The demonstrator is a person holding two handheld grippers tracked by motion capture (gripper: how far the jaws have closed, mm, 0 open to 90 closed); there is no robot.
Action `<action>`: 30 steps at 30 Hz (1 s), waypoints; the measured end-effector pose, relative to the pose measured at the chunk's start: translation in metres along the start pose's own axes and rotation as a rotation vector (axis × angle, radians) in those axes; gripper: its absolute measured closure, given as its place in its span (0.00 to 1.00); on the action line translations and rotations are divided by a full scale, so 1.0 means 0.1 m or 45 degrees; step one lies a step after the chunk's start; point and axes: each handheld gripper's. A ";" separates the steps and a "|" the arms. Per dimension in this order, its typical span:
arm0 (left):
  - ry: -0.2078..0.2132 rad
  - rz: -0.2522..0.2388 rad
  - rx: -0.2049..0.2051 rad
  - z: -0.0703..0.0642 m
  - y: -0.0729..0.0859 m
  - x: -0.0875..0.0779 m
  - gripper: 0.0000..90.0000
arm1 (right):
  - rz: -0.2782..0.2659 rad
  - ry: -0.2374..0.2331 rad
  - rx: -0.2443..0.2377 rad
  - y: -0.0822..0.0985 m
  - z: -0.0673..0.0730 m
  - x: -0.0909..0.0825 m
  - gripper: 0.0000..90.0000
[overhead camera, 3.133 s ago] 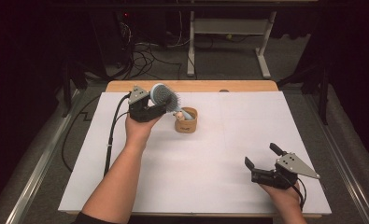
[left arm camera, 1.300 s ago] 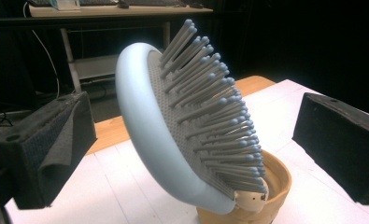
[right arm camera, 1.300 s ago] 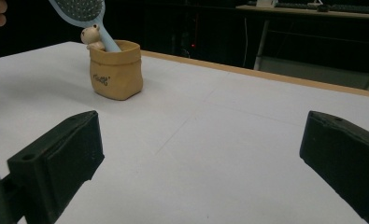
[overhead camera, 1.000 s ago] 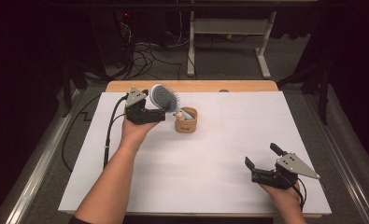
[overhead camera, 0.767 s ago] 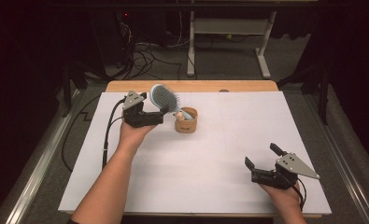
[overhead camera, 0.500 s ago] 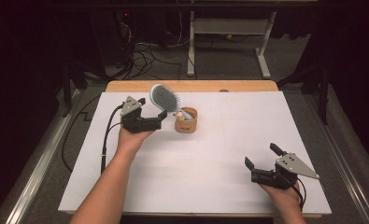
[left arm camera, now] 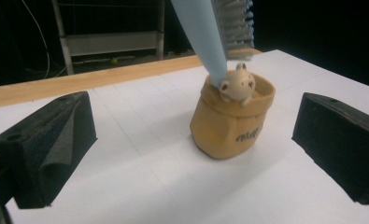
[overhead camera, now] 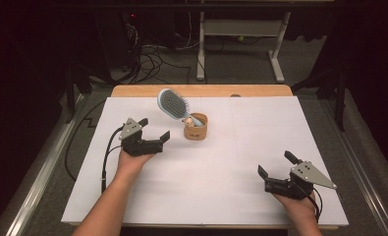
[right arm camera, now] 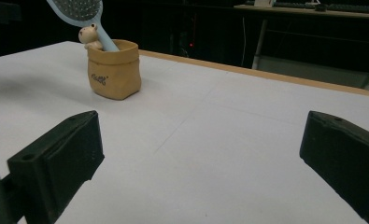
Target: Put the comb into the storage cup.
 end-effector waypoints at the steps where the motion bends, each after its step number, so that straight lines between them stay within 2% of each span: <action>1: 0.001 -0.010 0.004 0.02 0.02 -0.04 0.01 | -0.003 0.001 0.000 0.00 0.00 0.00 0.00; 5: 0.006 -0.016 -0.021 0.08 0.07 -0.20 0.01 | -0.003 0.005 -0.003 0.00 -0.01 -0.01 0.00; 7: 0.001 -0.006 -0.008 0.10 0.10 -0.28 0.01 | -0.006 0.006 -0.003 0.00 -0.01 -0.01 0.00; 10: 0.008 -0.008 -0.026 0.11 0.13 -0.41 0.01 | -0.004 0.006 -0.005 0.00 -0.01 -0.01 0.00; 13: 0.016 0.007 -0.002 0.09 0.15 -0.53 0.01 | -0.003 0.007 -0.004 0.00 -0.01 -0.02 0.00; 16: 0.044 0.004 0.027 0.05 0.15 -0.68 0.01 | -0.005 0.009 -0.003 -0.01 0.00 -0.03 0.00; 20: 0.053 -0.002 0.066 0.04 0.15 -0.86 0.01 | 0.000 0.009 -0.002 0.00 0.00 -0.02 0.00; 22: 0.056 -0.009 0.041 0.03 0.11 -0.95 0.01 | 0.003 0.010 -0.002 0.01 0.00 -0.02 0.00; 25: 0.053 -0.018 0.064 0.04 0.10 -1.10 0.01 | 0.003 0.013 0.003 0.01 0.00 -0.03 0.00; 27: 0.050 -0.002 0.075 0.05 0.12 -1.20 0.00 | 0.004 0.017 -0.003 0.01 0.01 -0.04 0.00; 30: 0.073 -0.006 0.101 0.04 0.11 -1.27 0.00 | -0.001 0.024 0.003 0.01 0.02 -0.08 0.00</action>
Point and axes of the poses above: each handheld gripper's, and its own axes: x roughly forward along the jaws, y roughly out of its underside, z roughly to its left, and after that the axes turned 11 degrees about -x, right-handed
